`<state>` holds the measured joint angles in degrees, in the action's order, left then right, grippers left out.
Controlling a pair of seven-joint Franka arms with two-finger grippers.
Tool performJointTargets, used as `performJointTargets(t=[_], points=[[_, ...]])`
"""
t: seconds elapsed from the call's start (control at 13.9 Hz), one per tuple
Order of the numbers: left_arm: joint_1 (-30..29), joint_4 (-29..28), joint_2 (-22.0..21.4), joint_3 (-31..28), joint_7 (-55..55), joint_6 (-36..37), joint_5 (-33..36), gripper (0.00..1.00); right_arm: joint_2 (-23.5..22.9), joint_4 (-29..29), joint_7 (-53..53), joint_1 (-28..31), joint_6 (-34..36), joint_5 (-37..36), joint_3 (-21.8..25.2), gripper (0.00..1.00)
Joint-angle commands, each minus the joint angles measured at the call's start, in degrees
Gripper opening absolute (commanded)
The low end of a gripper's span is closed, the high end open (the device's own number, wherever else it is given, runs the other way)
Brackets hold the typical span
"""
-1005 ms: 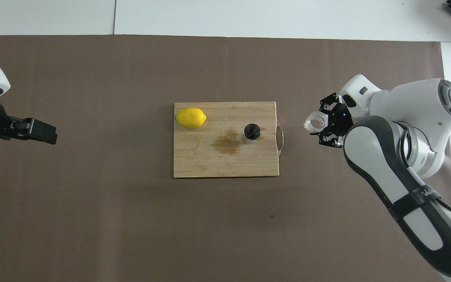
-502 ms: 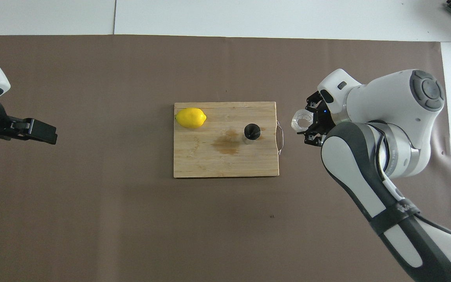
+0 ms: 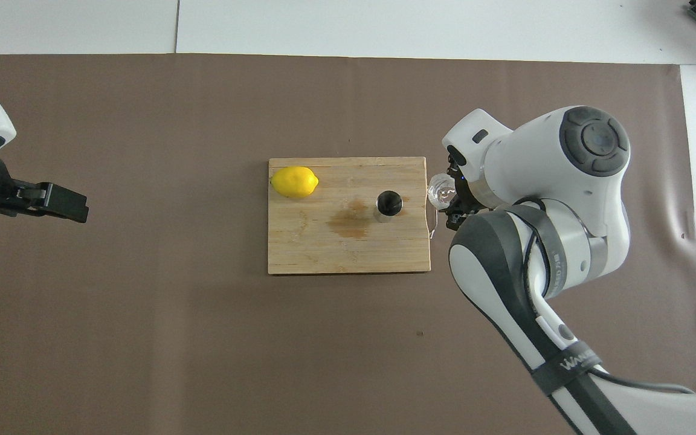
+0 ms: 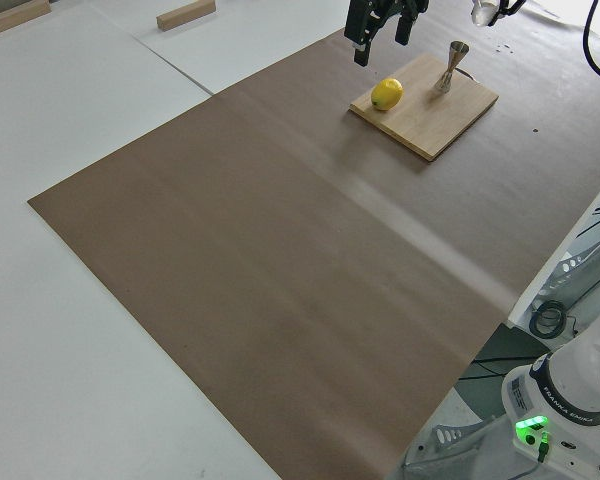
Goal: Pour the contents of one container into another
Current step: 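Carry the white cup with the right gripper above the metal cup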
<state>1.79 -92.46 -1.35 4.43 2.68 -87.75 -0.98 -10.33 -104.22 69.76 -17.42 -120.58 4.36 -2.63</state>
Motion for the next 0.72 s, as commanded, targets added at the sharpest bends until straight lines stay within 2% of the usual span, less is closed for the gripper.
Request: performJointTargets(t=[0.0, 0.14, 0.65], points=[[-0.1, -2.1, -1.8, -0.3, 0.6, -0.6, -0.8, 1.00, -2.1, 4.4, -2.4, -1.9, 3.8, -5.1, 0.1, 0.05], [-0.1, -2.1, -1.9, -0.3, 0.7, -0.6, -0.8, 1.00, -3.7, 7.0, -2.5, -2.9, 5.7, -6.5, 0.1, 0.06], [-0.1, -2.1, -1.9, -0.3, 0.6, -0.6, -0.8, 1.00, -6.7, 7.6, -3.1, -3.5, 4.8, -11.6, -1.2, 0.06]])
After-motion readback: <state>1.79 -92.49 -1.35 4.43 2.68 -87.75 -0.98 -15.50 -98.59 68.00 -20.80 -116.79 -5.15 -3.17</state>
